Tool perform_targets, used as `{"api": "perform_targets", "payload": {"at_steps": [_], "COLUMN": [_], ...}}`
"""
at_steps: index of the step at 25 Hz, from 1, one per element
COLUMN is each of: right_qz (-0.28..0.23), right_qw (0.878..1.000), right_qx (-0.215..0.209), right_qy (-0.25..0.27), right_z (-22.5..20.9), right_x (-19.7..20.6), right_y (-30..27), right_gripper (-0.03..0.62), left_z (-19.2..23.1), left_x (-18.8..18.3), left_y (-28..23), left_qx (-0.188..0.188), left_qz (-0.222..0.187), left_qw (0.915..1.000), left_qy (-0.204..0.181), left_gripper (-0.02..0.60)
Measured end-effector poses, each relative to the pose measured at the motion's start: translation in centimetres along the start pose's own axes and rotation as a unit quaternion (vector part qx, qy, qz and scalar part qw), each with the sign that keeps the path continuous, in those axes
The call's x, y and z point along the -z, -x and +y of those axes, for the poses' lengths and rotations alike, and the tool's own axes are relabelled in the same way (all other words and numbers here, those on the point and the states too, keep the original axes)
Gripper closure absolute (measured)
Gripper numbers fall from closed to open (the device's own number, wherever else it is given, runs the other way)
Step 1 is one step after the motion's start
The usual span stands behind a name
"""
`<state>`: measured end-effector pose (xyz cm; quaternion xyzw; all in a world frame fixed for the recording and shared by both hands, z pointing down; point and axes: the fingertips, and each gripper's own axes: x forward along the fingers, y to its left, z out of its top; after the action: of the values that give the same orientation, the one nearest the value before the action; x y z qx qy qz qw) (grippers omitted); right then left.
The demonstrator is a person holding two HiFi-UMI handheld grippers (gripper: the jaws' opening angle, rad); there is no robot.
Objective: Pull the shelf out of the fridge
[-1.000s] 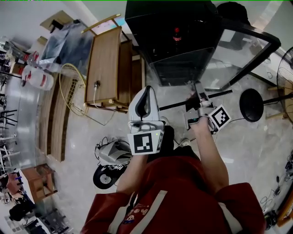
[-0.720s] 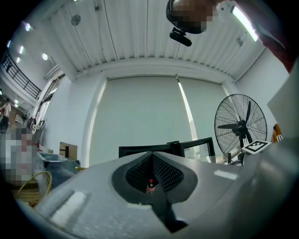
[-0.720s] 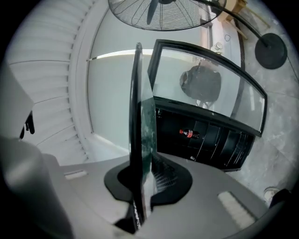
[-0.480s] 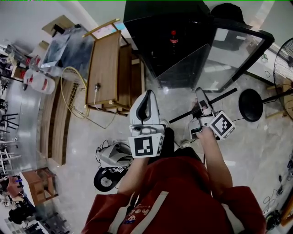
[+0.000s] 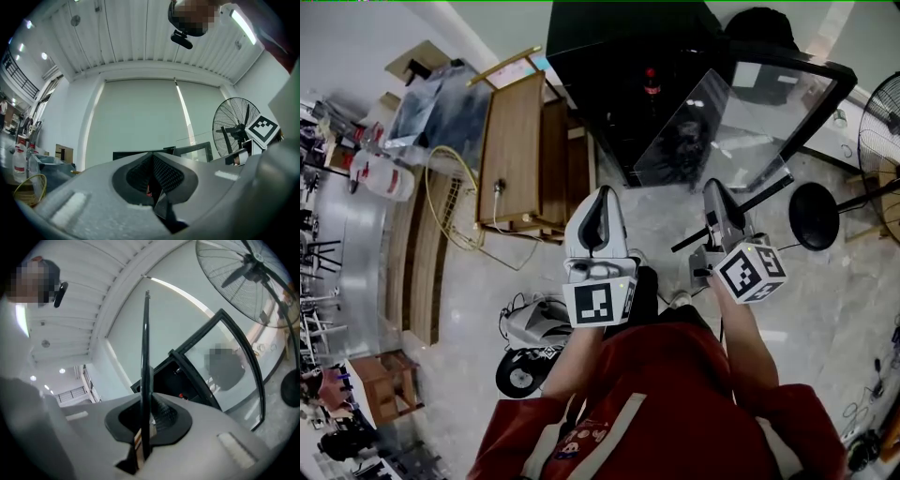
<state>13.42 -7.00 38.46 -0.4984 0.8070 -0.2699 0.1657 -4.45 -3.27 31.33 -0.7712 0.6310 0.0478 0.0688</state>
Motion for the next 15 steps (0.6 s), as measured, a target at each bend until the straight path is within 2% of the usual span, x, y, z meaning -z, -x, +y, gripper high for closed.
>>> {"api": "perform_targets", "payload": {"at_steps": [3,8,15], "right_qz": [-0.002,-0.014,-0.014], "right_qw": [0.998,0.989,0.983], "right_qx": [0.01,0.017,0.018], "right_qy": [0.066,0.146,0.182], "right_z": [0.7,1.6,2.4], "right_x": [-0.7,-1.7,-1.9], "right_y": [-0.2,-0.6,-1.6], "right_gripper": [0.585,0.585,0.585], "left_z": [0.1,0.3,1.5], "left_x": [-0.2,-0.1,0.0], "left_y": [-0.3,-0.7,-1.0], "left_qx": [0.0,-0.001,-0.009], "left_qz": [-0.002,-0.004,-0.004], "left_qw": [1.0,1.0,1.0], "left_qy": [0.001,0.002,0.002], "left_gripper": [0.581,0.581,0.581]}}
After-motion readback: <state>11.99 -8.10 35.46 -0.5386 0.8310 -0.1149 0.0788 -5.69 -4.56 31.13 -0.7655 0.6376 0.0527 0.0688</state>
